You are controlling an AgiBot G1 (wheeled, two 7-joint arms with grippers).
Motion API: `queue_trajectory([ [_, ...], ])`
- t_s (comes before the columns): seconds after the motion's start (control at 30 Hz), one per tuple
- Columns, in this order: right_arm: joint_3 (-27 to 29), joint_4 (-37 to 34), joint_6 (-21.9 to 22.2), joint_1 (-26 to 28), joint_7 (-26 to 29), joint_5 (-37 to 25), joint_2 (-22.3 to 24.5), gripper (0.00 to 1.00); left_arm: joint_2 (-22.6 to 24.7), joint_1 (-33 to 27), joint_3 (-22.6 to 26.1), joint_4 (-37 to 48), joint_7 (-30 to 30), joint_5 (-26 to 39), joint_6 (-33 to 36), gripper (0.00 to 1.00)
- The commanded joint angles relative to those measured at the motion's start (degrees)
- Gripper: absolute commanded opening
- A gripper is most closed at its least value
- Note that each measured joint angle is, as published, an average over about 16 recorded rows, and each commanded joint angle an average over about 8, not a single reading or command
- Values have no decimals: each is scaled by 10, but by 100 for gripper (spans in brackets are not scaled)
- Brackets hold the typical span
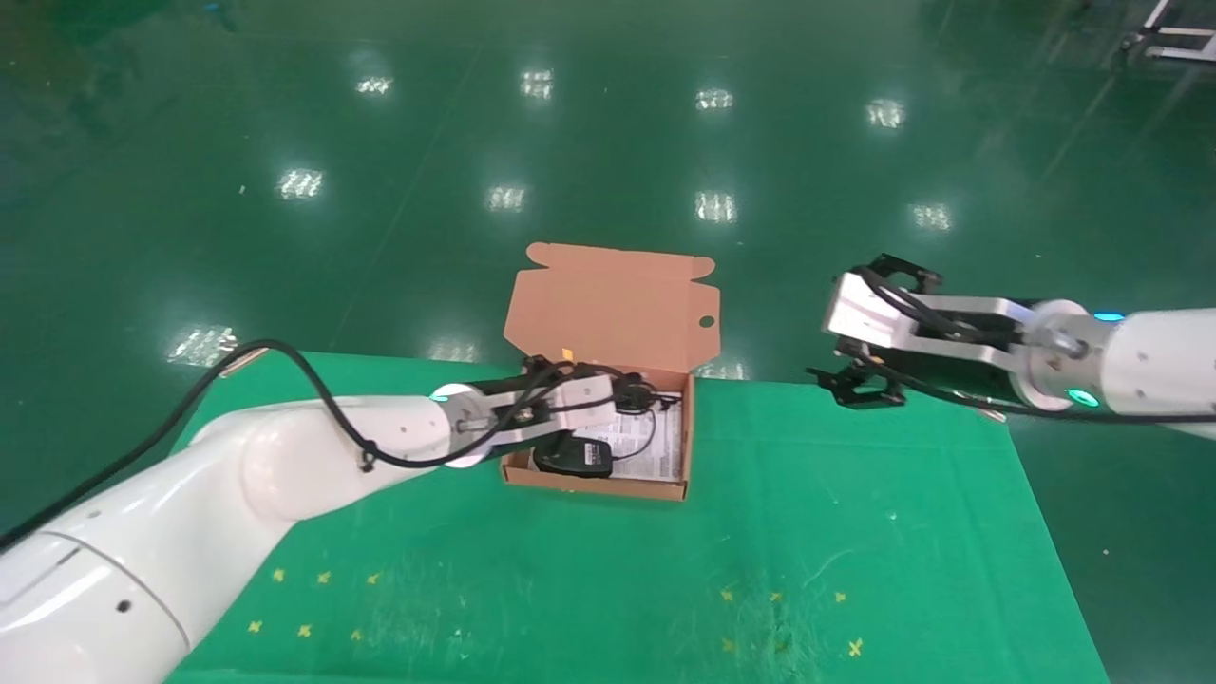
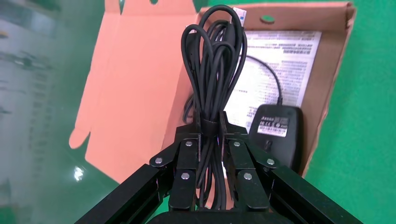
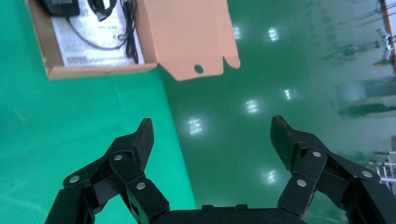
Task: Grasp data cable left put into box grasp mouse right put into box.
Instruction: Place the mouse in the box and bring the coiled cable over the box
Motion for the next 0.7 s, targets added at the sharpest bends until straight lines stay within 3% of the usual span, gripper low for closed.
queue_trajectory([
  [0.03,-3,26,-3,0,29,-19,12,100,1,-1,23,-4,0,-18,-10,50],
  [0.17,-5,42,-5,1,42,-31,20,100,2,-1,36,-5,-4,-33,-13,100],
  [0.53,-4,34,-5,1,36,-26,15,100,-8,-3,31,-17,-1,-28,-11,100],
  [0.7,4,44,-4,27,25,-33,15,100,-30,-17,21,-56,-8,-42,-20,100],
])
